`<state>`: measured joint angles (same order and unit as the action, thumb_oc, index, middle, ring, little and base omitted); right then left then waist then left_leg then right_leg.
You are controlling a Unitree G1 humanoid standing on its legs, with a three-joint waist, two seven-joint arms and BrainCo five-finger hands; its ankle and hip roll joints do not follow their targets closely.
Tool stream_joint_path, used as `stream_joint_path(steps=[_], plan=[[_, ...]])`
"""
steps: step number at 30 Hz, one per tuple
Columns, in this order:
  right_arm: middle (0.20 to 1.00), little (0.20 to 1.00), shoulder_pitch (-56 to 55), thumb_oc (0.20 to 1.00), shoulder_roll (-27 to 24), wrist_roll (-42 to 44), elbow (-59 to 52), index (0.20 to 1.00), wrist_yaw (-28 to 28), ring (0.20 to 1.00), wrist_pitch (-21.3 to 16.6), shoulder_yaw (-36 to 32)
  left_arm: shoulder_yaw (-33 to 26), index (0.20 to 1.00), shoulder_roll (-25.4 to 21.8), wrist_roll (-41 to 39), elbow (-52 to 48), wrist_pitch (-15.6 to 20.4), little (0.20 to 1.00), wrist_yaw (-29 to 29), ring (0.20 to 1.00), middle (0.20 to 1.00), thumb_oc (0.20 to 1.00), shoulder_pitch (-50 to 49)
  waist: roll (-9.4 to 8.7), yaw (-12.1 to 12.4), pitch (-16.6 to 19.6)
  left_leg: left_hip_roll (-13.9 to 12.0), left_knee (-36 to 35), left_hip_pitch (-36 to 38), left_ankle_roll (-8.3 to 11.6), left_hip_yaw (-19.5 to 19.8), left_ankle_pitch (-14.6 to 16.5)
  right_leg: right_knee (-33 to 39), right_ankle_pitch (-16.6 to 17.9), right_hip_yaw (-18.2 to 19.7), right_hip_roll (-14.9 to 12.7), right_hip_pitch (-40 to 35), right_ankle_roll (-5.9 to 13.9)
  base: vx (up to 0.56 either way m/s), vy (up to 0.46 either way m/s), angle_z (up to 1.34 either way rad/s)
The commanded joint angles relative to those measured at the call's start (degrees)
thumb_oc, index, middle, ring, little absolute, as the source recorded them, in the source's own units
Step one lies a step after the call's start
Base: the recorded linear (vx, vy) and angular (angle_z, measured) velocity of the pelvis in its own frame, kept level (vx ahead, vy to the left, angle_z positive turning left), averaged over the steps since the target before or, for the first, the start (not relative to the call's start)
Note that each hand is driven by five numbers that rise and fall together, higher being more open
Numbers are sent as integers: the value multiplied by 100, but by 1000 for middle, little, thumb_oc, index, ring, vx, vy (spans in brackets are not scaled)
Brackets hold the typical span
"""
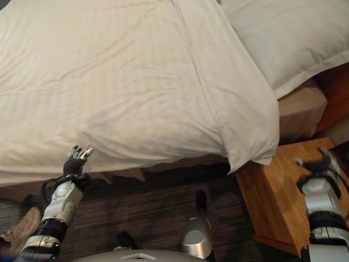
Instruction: Making the bed.
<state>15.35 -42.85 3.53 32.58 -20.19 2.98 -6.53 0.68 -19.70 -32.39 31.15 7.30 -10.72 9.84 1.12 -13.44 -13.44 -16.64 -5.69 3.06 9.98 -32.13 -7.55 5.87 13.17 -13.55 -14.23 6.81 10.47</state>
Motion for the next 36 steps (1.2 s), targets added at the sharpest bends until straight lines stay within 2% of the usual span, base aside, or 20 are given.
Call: stream_joint_path(steps=[1,4,7,12,14,15,16,17,20,21,24,26,29,30,31,33,34,36], plan=[[200,200,1038,200,609,2110,-254,200,24,200,-1050,-4,37,1000,-181,128,23,354,1000,-80,1000,1000,1000,944,36,99,-212,-161,125,53,362,60,-118,-229,-441,-84,-279,250,193,11,-33,-9],[200,200,1735,200,1030,3512,-529,200,170,200,-1753,-167,97,1000,-240,28,67,451,1000,-122,1000,1000,1000,1122,169,138,-330,-179,143,-44,403,61,-175,-239,-409,-38,-301,379,207,-7,-19,-2],[200,200,2603,200,1136,4494,-552,200,244,200,-2413,-287,16,1000,-413,-185,43,634,1000,-182,1000,1000,1000,1245,350,210,-550,-170,156,-315,448,87,-277,-300,-359,66,-348,706,242,-88,-9,5],[200,200,3645,200,1178,5402,-745,200,259,200,-3367,-682,-219,1000,-453,-584,80,812,1000,-77,1000,1000,1000,873,827,416,-731,-152,135,-778,482,83,-388,-207,-339,131,-419,1137,301,-67,11,1],[200,200,3959,200,1100,5542,-599,200,251,200,-3502,-594,-274,1000,-446,-745,70,867,1000,2,1000,1000,1000,757,992,520,-728,-160,133,-951,488,56,-405,-206,-323,163,-442,1350,305,-60,27,-6],[200,200,4108,200,1029,5588,-461,200,252,200,-3505,-506,-252,1000,-463,-794,77,902,1000,33,1000,1000,1000,725,1084,568,-772,-163,138,-1042,491,48,-424,-205,-310,195,-467,1465,318,-37,24,-3],[200,200,4108,200,1029,5588,-461,200,252,200,-3505,-506,-252,1000,-463,-794,77,902,1000,33,1000,1000,1000,725,1084,568,-772,-163,138,-1042,491,48,-424,-205,-310,195,-467,1465,318,-105,35,-4],[200,200,4239,200,842,5661,239,200,346,200,-3167,-258,-231,1000,-444,-882,129,897,1000,121,1000,1000,1000,789,1298,624,-844,-177,174,-1278,499,-35,-455,-213,-290,288,-473,1763,323,-73,11,-8],[200,200,4131,200,832,5681,497,200,439,200,-3025,-277,-242,1000,-390,-913,125,881,1000,147,1000,1000,1000,794,1369,621,-867,-194,219,-1359,501,-59,-475,-221,-294,304,-452,1841,305,-52,-5,-6],[200,200,3800,200,940,5601,737,200,530,200,-2776,-290,-310,1000,-322,-978,140,821,1000,180,1000,1000,1000,804,1428,545,-929,-220,298,-1373,501,-94,-471,-223,-298,316,-439,1852,285,-16,18,-3],[200,200,3015,200,1309,5492,1039,200,685,200,-2457,-466,-469,1000,-186,-1020,442,748,1000,148,1000,1000,1000,924,1444,359,-947,-216,276,-1258,502,-117,-418,-216,-317,332,-383,1799,286,13,23,-7],[200,200,2411,200,1509,5376,1191,200,753,200,-2281,-707,-482,1000,-98,-1004,740,681,1000,163,1000,1000,1000,1091,1383,177,-935,-192,213,-1134,499,-140,-381,-218,-313,346,-354,1750,292,46,27,-11],[200,200,1614,200,1542,5187,1445,200,770,200,-2049,-1091,-431,1000,4,-936,923,582,1000,254,1000,1000,1000,1179,1230,-69,-864,-150,182,-934,487,-159,-291,-225,-320,316,-326,1618,298,39,6,-4],[200,200,1585,200,1542,5188,1444,200,786,200,-2043,-1109,-413,1000,3,-935,928,580,1000,259,1000,1000,1000,1171,1224,-61,-858,-145,181,-919,487,-155,-287,-222,-324,311,-332,1598,301,70,-18,0],[200,200,1086,200,1476,5105,1614,200,743,200,-1889,-1422,-457,1000,25,-904,977,515,1000,293,1000,1000,1000,1146,1096,-226,-749,-114,165,-785,477,-163,-210,-226,-327,280,-305,1495,307,50,-6,3],[200,200,791,200,1417,5057,1672,200,754,200,-1807,-1601,-460,1000,26,-898,990,482,1000,334,1000,1000,1000,1089,1029,-279,-670,-87,159,-683,469,-156,-160,-224,-337,256,-302,1397,311,98,-1,3],[200,200,214,200,1302,4849,1776,200,733,200,-1622,-1923,-546,1000,-3,-872,967,419,1000,426,1000,1000,1000,926,889,-384,-490,-32,146,-468,440,-159,-55,-222,-342,168,-286,1151,312,142,11,-3],[200,200,-247,200,1251,4544,1718,200,772,200,-1472,-2016,-486,1000,27,-706,928,362,1000,445,1000,1000,1000,823,745,-480,-338,-7,140,-263,415,-154,17,-224,-354,105,-283,923,314,139,10,-3]])
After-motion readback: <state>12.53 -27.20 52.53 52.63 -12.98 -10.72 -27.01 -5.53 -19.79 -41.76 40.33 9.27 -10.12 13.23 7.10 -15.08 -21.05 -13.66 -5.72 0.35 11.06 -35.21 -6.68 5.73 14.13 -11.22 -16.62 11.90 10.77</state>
